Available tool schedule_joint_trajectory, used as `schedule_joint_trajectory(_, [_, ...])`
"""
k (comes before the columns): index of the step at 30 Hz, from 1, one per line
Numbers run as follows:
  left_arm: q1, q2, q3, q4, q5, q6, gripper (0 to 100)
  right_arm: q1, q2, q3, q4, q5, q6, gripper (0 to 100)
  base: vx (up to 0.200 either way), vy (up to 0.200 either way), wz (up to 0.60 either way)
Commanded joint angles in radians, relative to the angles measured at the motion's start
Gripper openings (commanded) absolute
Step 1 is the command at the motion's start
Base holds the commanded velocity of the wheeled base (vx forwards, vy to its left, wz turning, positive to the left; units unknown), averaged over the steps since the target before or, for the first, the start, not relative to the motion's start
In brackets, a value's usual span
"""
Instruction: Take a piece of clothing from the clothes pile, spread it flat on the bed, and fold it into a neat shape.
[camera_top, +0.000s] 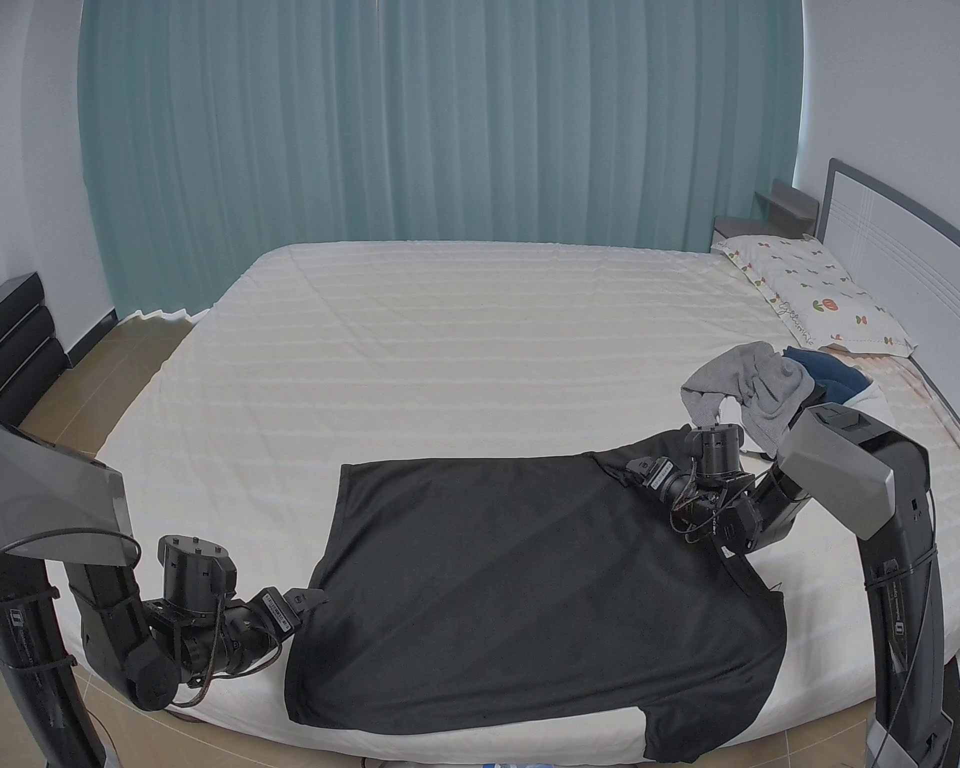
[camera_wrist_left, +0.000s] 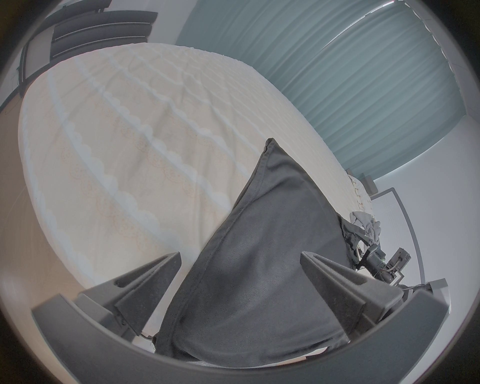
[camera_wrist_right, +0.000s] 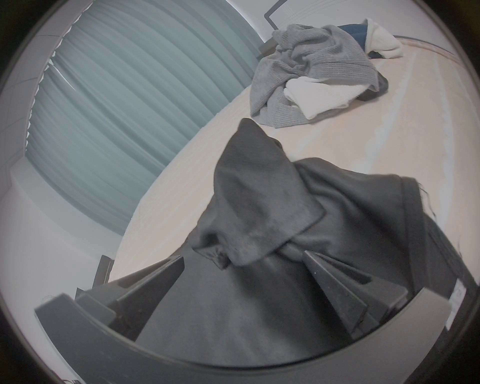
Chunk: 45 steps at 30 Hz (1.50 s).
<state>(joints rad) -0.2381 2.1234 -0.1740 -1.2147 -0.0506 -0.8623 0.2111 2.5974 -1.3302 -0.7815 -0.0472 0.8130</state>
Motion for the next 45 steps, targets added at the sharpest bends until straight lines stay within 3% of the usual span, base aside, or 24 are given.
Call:
schedule_joint_trajectory(1, [0.002,0.023,-0.005,-0.002,0.003,-0.004,100,-0.009,0.070,-0.144,0.004,-0.019,-0.008,100,0.000,0.000,0.00])
schedule_joint_trajectory(12, [0.000,0.026,-0.022,-0.003,0.005,-0.032,100,-0.078,0.173,-0.670,0.042,-0.051,-0.005,100,0.000,0.000,0.00])
schedule_joint_trajectory(23, [0.000,0.027,-0.024,-0.002,0.005,-0.032,100,-0.093,0.181,-0.655,0.134,-0.056,-0.005,100,0.000,0.000,0.00])
schedule_joint_trajectory(28, [0.000,0.035,-0.025,-0.002,0.006,-0.030,100,-0.122,0.073,-0.419,0.142,-0.020,-0.006,100,0.000,0.000,0.00])
schedule_joint_trajectory(29, [0.000,0.036,-0.024,-0.002,0.005,-0.030,100,-0.125,0.030,-0.328,0.134,0.032,-0.009,100,0.000,0.000,0.00])
schedule_joint_trajectory(33, [0.000,0.038,-0.024,-0.002,0.005,-0.030,100,-0.134,-0.007,-0.261,0.145,0.076,-0.025,100,0.000,0.000,0.00])
schedule_joint_trajectory(34, [0.000,0.044,-0.025,-0.002,0.006,-0.030,100,-0.134,-0.002,-0.236,0.153,0.079,-0.061,100,0.000,0.000,0.00])
schedule_joint_trajectory(38, [0.000,0.052,-0.025,-0.003,0.006,-0.030,100,-0.150,0.030,-0.230,0.140,0.079,-0.156,100,0.000,0.000,0.00])
schedule_joint_trajectory(45, [0.000,0.052,-0.027,-0.003,0.015,-0.030,100,-0.170,0.110,-0.322,0.154,0.084,-0.170,100,0.000,0.000,0.00])
